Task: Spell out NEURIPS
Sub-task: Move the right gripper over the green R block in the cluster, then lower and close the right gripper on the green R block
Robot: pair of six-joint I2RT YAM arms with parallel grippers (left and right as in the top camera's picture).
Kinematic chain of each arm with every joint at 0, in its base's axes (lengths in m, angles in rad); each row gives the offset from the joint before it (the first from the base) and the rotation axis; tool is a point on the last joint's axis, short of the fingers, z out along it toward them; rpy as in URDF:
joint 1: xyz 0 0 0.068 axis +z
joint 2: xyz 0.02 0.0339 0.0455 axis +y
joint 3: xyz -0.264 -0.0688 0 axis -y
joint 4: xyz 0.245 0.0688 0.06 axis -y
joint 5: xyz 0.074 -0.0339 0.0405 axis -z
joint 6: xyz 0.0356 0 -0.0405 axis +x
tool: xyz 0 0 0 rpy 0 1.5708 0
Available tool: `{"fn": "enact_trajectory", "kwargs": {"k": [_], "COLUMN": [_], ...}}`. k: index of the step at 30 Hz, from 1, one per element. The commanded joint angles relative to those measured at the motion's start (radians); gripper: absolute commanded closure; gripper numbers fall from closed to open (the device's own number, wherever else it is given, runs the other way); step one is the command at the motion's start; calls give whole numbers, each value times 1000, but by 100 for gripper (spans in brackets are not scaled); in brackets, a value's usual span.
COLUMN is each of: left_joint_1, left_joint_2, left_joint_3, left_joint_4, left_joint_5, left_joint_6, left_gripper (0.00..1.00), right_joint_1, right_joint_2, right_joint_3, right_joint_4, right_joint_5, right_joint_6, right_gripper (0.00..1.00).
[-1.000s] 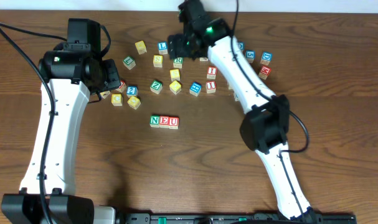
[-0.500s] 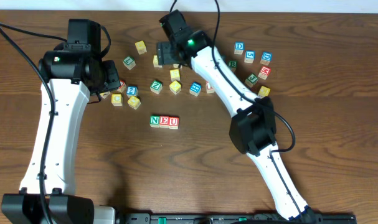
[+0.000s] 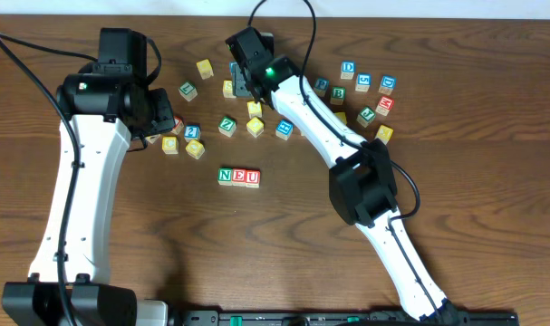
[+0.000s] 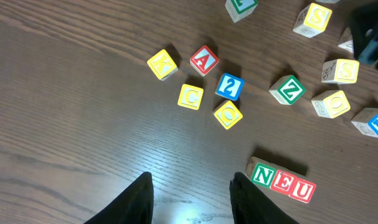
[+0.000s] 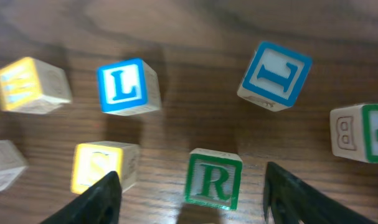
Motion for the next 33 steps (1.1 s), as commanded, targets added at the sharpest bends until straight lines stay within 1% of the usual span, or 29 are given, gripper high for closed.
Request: {"fn": "enact_trajectory", "kwargs": {"k": [1, 8, 14, 21, 27, 33], "left_joint_1": [3, 3, 3, 3, 3, 3], "left_joint_2": [-14, -14, -14, -14, -14, -14], "left_joint_3": [4, 4, 4, 4, 4, 4], "left_joint_4": [-3, -3, -3, -3, -3, -3], "left_joint_5": [-13, -13, -13, -13, -13, -13], "left_joint_6": [14, 14, 14, 14, 14, 14], "left_gripper": [60, 60, 60, 60, 60, 60], "right_joint_1": [5, 4, 4, 0, -7, -10], "right_joint_2": [12, 12, 12, 12, 11, 11], "right_joint_3": [-56, -110, -122, -122, -121, -121], "right_joint_4": [31, 103, 139, 138, 134, 107], "right_joint_5": [37, 36, 44, 69, 69, 68], "right_joint_6": [43, 43, 42, 34, -22, -29], "right_gripper": [35, 39, 48, 60, 66, 73]}}
